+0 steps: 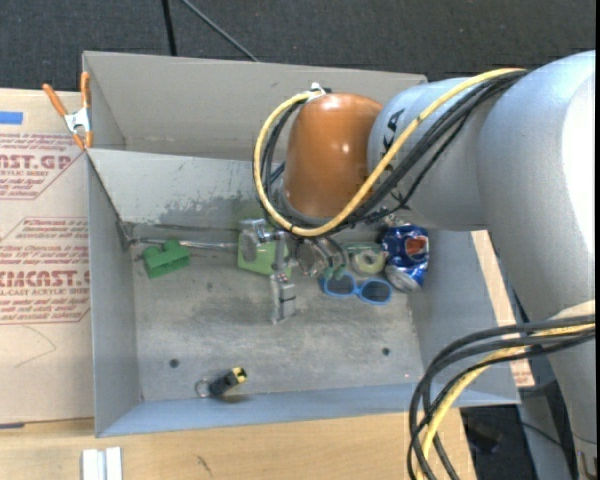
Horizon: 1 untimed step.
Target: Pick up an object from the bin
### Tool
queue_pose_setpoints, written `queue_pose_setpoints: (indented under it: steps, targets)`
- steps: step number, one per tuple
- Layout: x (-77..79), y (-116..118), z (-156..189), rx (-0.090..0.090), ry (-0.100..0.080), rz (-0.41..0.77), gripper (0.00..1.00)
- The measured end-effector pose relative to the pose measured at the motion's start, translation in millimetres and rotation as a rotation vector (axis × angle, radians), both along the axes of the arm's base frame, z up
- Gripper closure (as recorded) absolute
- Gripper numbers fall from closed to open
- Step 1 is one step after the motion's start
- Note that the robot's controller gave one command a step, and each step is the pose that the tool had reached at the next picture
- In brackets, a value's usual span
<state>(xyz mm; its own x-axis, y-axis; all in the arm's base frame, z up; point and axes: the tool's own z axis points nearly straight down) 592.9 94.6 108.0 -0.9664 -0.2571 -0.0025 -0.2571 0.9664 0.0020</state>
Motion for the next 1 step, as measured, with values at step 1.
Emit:
queue_pose_setpoints:
  steps: [1]
  targets:
    - [-18.1,93.3,0.6,0.003,-0.001,0.046,0.00]
